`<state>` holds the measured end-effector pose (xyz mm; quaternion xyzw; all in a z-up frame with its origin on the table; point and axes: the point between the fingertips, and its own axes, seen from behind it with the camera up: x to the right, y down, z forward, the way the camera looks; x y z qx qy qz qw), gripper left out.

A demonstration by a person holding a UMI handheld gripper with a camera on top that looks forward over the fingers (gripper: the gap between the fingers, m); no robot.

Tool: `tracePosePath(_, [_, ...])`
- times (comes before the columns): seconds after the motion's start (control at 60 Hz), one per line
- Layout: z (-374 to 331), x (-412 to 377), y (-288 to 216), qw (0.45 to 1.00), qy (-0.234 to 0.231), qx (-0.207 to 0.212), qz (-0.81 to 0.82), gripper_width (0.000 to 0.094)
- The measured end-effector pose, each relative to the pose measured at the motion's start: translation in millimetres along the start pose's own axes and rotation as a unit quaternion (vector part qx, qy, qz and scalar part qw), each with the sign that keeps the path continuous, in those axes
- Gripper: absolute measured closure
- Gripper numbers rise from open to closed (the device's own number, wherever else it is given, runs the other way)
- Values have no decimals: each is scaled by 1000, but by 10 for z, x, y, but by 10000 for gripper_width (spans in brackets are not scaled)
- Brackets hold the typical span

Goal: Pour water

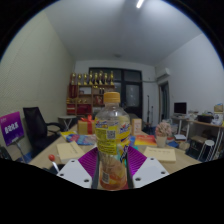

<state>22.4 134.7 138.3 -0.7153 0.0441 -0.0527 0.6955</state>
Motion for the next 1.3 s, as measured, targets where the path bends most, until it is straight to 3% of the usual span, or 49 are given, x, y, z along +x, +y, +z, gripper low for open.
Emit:
tracePosePath(0.1, [31, 53, 321, 1000, 21, -17, 9, 531])
tracePosePath(0.217, [127, 49, 579, 999, 9, -37, 23, 521])
tracePosePath(0.417, [107, 26, 541, 1000, 1, -20, 20, 525])
tracePosePath(0.55, [67, 54, 590, 999, 8, -45, 5, 342])
tracePosePath(0.633, [-60, 87, 667, 997, 13, -71, 1, 80])
tracePosePath(0.75, [-382, 68, 543, 998, 10, -58, 23, 98])
tracePosePath(0.967, [-1431, 90, 158, 998, 51, -28, 23, 100])
tracePosePath(1.15, [-2288, -156, 165, 998, 38, -22, 51, 100])
tracePosePath(1.3, [-2564, -285, 246, 997, 16, -17, 75, 100])
